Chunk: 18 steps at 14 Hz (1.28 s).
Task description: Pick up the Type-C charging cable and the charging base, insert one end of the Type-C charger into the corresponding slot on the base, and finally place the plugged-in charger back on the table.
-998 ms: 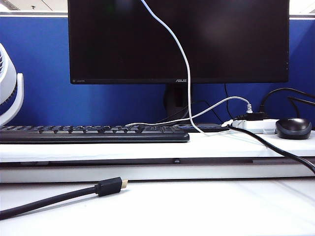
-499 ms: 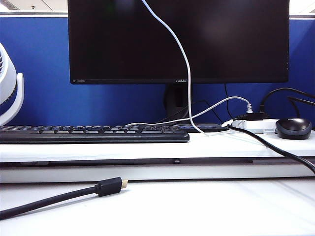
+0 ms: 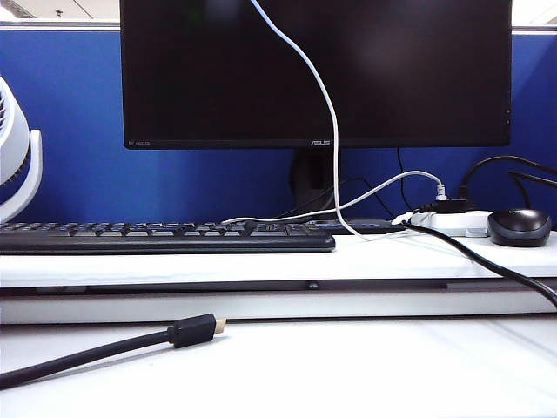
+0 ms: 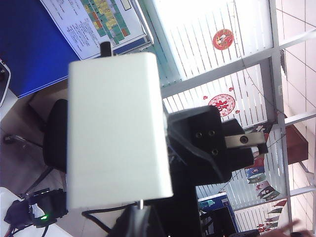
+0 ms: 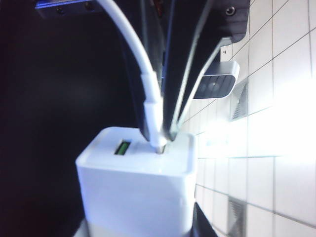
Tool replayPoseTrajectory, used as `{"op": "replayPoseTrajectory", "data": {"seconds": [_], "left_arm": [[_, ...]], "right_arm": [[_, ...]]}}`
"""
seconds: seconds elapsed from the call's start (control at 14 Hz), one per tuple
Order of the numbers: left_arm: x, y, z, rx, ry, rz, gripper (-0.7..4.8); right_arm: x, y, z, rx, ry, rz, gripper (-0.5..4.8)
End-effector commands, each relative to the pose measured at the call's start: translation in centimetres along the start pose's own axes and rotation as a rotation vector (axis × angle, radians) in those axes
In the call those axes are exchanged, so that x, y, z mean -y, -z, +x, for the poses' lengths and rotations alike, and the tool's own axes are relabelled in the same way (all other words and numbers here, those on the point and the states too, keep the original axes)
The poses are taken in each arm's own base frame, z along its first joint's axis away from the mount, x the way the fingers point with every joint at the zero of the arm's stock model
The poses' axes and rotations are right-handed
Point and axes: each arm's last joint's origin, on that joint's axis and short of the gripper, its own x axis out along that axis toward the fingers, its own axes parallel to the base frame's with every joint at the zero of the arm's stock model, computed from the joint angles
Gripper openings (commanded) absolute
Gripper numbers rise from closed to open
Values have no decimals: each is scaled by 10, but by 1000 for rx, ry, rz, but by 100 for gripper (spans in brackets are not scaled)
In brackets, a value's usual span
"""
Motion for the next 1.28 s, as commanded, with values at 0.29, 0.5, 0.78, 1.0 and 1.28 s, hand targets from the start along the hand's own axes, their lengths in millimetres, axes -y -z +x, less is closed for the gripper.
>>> {"op": "replayPoseTrajectory", "data": {"seconds": [0.29,0.5,0.78,1.0,1.28], "left_arm": [[7,-2,-1,25,4,20,-6],[7,-1,-1,-3,19,23,-6],[4,-1,0,-18,19,4,-6],[3,-1,0,-14,17,32,-6],[-8,-6,2,22,-13,30,-6]], "right_arm": [[3,-1,-1,23,17,83,-1],[5,-1,-1,56,47,84,-1],[5,-3,-1,119,56,-46,-1],[3,-5,-2,150,37,33,-1],[-5,-7,0,130,-45,27,-1]]}}
